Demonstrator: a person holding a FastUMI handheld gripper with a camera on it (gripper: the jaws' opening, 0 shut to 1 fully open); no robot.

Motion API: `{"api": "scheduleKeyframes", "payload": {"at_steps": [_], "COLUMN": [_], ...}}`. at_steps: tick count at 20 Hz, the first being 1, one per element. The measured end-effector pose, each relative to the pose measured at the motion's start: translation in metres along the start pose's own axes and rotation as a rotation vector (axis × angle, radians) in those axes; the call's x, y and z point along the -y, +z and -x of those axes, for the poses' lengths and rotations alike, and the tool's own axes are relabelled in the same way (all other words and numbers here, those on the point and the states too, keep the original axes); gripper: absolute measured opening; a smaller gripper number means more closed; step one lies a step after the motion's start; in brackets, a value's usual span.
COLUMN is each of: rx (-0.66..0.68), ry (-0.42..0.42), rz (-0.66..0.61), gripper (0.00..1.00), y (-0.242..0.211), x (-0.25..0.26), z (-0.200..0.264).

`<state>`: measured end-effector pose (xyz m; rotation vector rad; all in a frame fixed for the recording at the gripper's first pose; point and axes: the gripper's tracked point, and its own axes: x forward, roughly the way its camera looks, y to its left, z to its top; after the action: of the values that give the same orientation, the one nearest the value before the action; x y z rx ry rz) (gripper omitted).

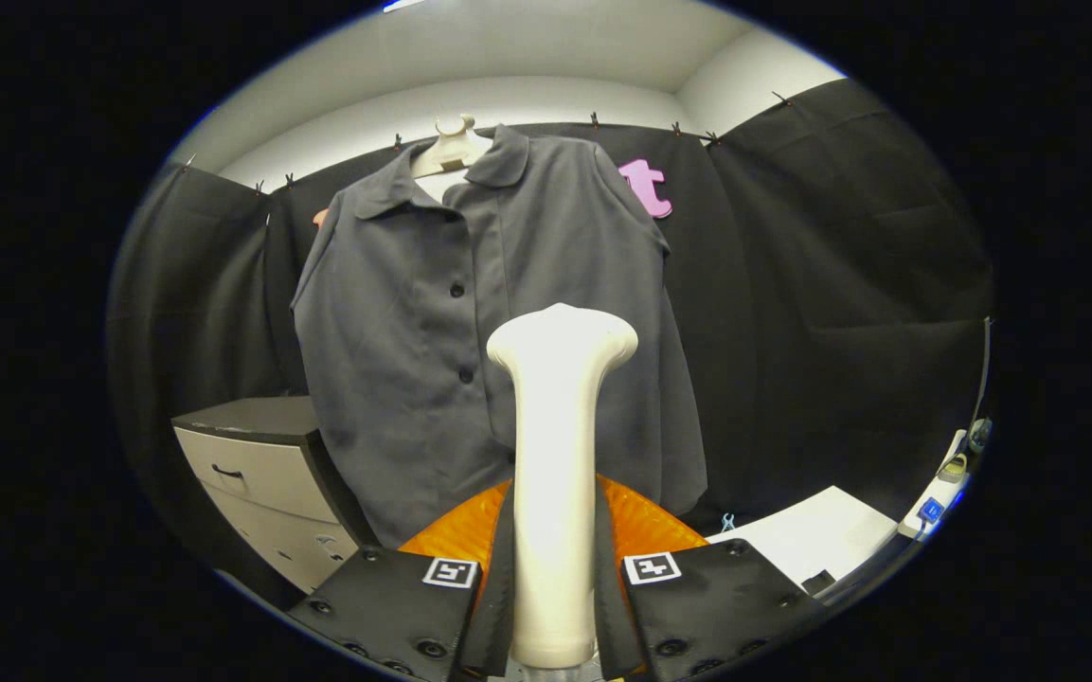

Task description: Iron the clothes twice with a garment steamer, once on the left side and once on the right side.

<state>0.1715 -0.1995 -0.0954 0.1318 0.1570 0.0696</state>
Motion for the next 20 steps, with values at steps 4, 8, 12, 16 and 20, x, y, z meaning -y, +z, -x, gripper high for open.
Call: {"api": "scheduleKeyframes", "payload": {"at_steps": [4, 8, 12, 16, 20], "rx": [0.066, 0.117, 0.154, 0.18, 0.2], "ry": [0.024, 0.054, 0.062, 0.08, 0.096], "rz": [0.012, 0.038, 0.063, 0.067, 0.076], "gripper": [0.42, 0.42, 0.42, 0.42, 0.42], "y": [0.041, 0.069, 0.085, 0.092, 0.092], "x": [-0.02, -0.04, -0.055, -0.07, -0.087], "z": [0.025, 0.053, 0.081, 0.103, 0.125]}}
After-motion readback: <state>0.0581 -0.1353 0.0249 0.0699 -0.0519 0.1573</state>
